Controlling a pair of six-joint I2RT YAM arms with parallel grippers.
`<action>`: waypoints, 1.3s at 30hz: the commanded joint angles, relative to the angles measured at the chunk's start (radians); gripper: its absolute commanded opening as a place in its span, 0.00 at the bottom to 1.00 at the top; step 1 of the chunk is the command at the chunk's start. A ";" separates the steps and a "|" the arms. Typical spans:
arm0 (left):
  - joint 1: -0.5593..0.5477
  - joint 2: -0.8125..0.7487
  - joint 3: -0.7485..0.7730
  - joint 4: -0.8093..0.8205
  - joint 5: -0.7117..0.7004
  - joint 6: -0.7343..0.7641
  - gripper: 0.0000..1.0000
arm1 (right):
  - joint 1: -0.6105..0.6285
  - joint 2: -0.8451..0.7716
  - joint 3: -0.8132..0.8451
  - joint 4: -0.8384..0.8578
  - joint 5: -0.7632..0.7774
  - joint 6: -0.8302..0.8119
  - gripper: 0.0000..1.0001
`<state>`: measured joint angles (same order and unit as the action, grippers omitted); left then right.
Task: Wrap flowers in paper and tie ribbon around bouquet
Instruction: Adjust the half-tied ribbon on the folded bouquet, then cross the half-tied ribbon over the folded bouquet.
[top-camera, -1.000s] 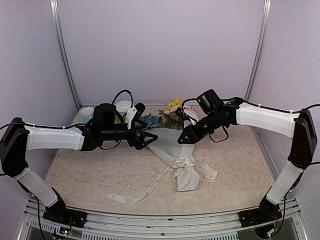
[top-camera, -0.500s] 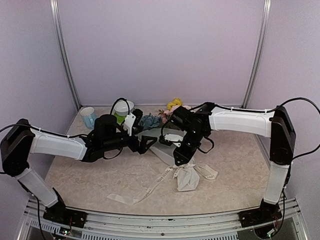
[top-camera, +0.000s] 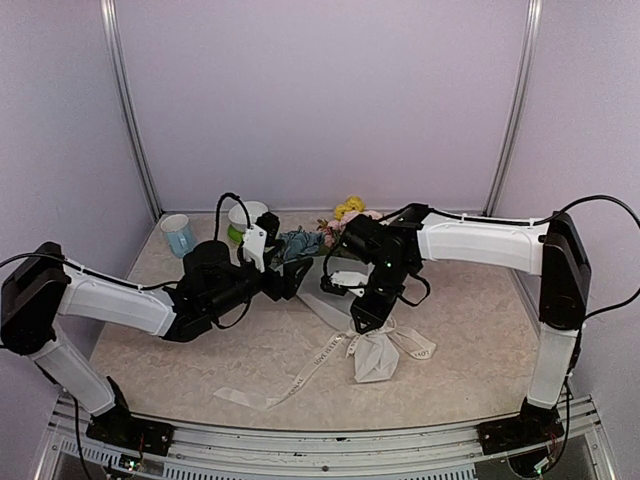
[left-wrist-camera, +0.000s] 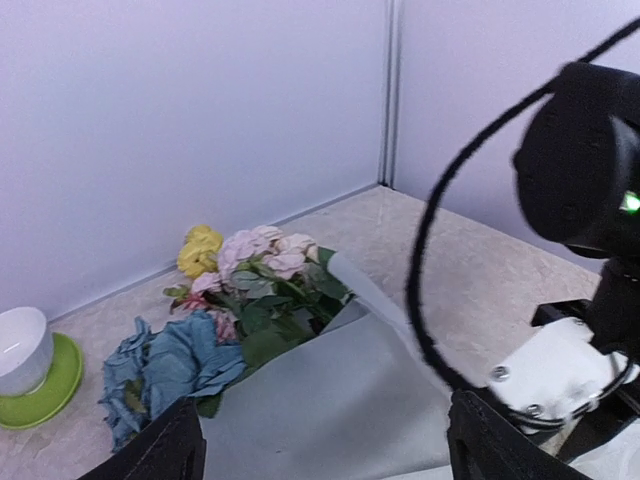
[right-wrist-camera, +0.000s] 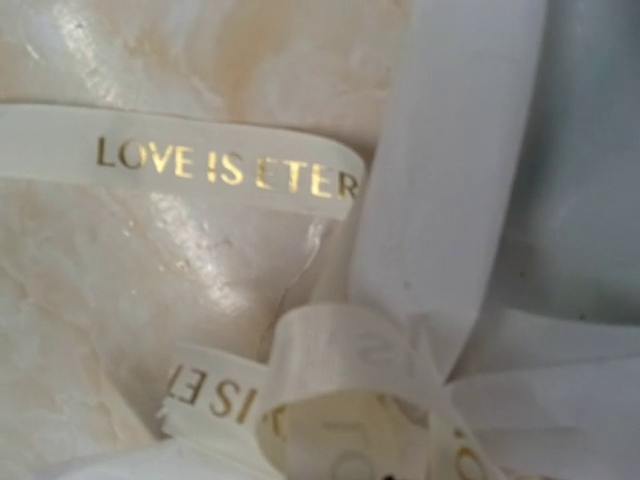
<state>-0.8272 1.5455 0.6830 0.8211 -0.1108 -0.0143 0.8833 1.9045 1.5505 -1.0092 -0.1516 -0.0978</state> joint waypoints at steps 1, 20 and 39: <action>-0.053 -0.007 -0.013 0.039 -0.040 0.059 0.83 | 0.013 0.018 0.018 0.007 -0.007 -0.013 0.24; -0.046 -0.021 -0.024 -0.055 0.012 0.039 0.88 | 0.023 -0.008 0.012 0.025 0.070 0.028 0.00; -0.163 0.085 0.092 -0.111 0.250 0.169 0.66 | -0.057 -0.304 -0.207 0.292 -0.058 0.130 0.00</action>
<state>-0.9741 1.5871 0.7376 0.7033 0.0120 0.1192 0.8551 1.6455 1.3968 -0.8310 -0.1516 -0.0013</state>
